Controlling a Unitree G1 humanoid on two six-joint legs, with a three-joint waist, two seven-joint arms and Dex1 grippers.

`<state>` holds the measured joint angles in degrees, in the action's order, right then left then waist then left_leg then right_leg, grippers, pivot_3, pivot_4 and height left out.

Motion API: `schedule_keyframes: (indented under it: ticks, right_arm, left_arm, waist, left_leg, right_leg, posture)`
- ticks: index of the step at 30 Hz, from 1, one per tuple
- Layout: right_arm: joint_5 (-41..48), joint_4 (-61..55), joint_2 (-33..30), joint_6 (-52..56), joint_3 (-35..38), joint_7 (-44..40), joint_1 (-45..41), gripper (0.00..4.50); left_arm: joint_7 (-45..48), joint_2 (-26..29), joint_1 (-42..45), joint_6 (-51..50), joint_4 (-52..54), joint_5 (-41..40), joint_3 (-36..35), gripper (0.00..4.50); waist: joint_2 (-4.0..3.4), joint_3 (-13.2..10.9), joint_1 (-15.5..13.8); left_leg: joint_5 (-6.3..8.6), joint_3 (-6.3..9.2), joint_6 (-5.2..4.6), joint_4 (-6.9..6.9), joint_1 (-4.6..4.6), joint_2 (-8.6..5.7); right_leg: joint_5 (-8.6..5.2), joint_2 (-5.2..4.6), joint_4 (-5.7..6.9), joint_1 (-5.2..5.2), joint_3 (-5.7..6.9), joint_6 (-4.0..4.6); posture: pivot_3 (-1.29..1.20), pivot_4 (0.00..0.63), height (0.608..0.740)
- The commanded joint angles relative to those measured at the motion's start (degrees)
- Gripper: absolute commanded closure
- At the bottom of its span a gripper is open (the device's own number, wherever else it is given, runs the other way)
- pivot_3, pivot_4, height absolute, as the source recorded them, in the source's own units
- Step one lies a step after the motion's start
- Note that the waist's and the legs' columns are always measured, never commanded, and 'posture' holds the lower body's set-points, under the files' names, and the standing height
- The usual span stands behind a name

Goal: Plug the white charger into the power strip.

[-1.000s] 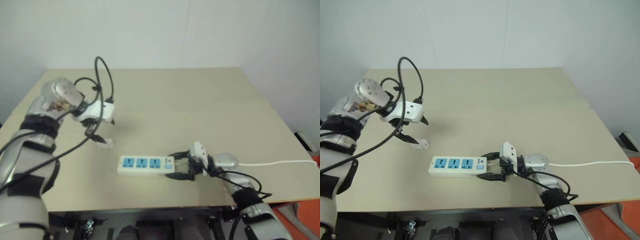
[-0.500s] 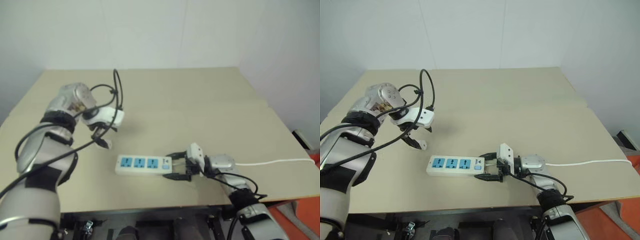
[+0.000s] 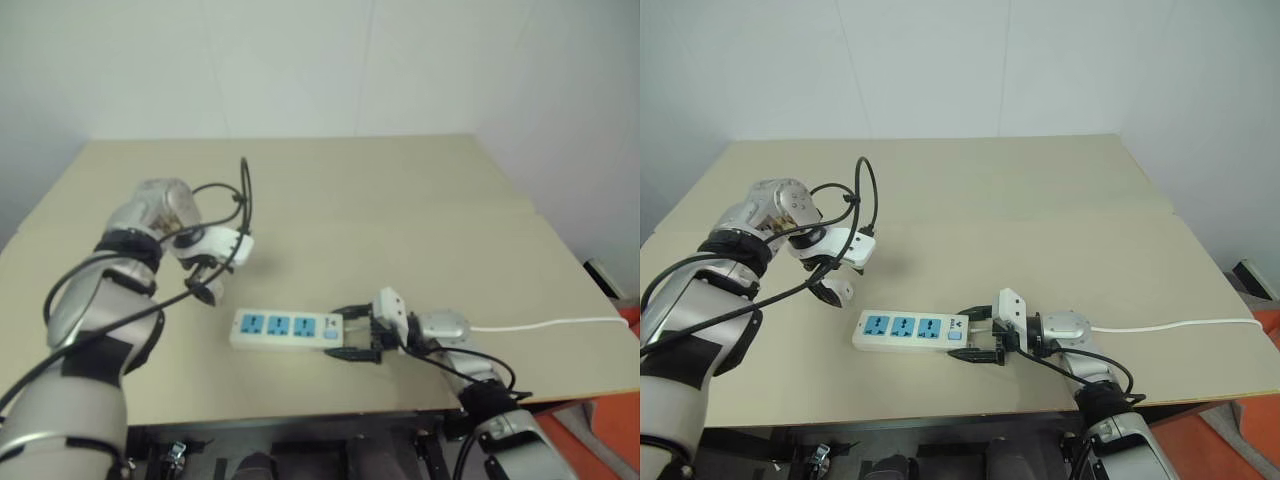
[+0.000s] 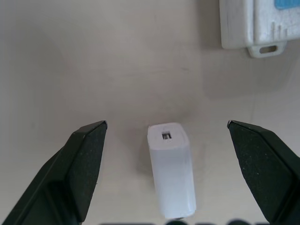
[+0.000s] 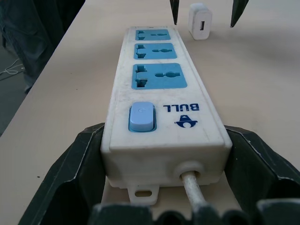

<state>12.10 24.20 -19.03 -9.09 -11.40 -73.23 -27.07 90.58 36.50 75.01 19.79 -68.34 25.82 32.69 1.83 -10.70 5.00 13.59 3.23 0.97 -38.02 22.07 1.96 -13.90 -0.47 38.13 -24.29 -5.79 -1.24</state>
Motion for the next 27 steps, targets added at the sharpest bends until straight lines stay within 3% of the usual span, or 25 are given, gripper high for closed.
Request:
schedule_keyframes:
  ticks: [1, 11, 21, 22, 27]
  right_arm:
    - [-1.5, -0.5, -0.7, 1.4, -0.8, 1.4, 0.9, 1.06]
    - [-1.2, -2.0, -0.9, 2.5, -1.2, 2.2, 1.5, 1.06]
    - [-1.4, -2.1, -1.0, 3.0, -1.4, 2.9, 1.5, 1.06]
    - [-1.4, -2.2, -1.0, 3.0, -1.5, 3.0, 1.5, 1.06]
    - [-1.4, -2.3, -1.3, 2.9, -1.8, 3.1, 1.7, 1.06]
  left_arm:
    - [-1.3, 0.0, -0.3, 0.5, 0.3, 1.2, -0.3, 0.0]
    - [-2.7, -1.4, -1.6, 0.3, 0.4, 2.6, -0.1, 0.0]
    - [-5.9, -1.4, -1.3, 1.4, -0.6, 6.2, 1.0, 3.26]
    - [-5.9, -1.6, -1.4, 1.3, -0.7, 6.0, 0.7, 3.47]
    - [-5.2, -2.2, -0.6, 1.1, 0.2, 2.3, -2.9, 3.47]
  waist:
    - [0.0, 0.0, 0.0]
    - [0.01, 0.0, 0.0]
    - [0.02, 0.0, 0.3]
    - [0.02, 0.0, 0.3]
    - [0.02, 0.0, 0.3]
  left_leg:
    - [0.0, 0.0, 0.0, 0.0, 0.0, 0.0]
    - [0.0, 0.01, 0.0, 0.0, -0.01, 0.0]
    - [0.0, 0.0, 0.0, 0.0, -0.06, 0.0]
    - [0.0, 0.01, 0.0, 0.0, -0.08, 0.0]
    - [0.0, 0.01, 0.0, 0.0, -0.1, -0.01]
  right_leg:
    - [0.0, 0.0, 0.0, 0.01, 0.0, 0.0]
    - [0.07, 0.0, 0.01, 0.02, 0.0, 0.12]
    - [0.07, 0.0, 0.01, 0.06, 0.0, 0.12]
    - [0.07, 0.0, 0.02, 0.08, 0.0, 0.11]
    - [0.04, 0.0, 0.04, 0.11, 0.0, 0.07]
  posture:
    - [0.0, 0.15, 0.74]
    - [0.0, 0.15, 0.74]
    - [0.0, 0.15, 0.74]
    - [0.0, 0.15, 0.74]
    - [0.0, 0.15, 0.74]
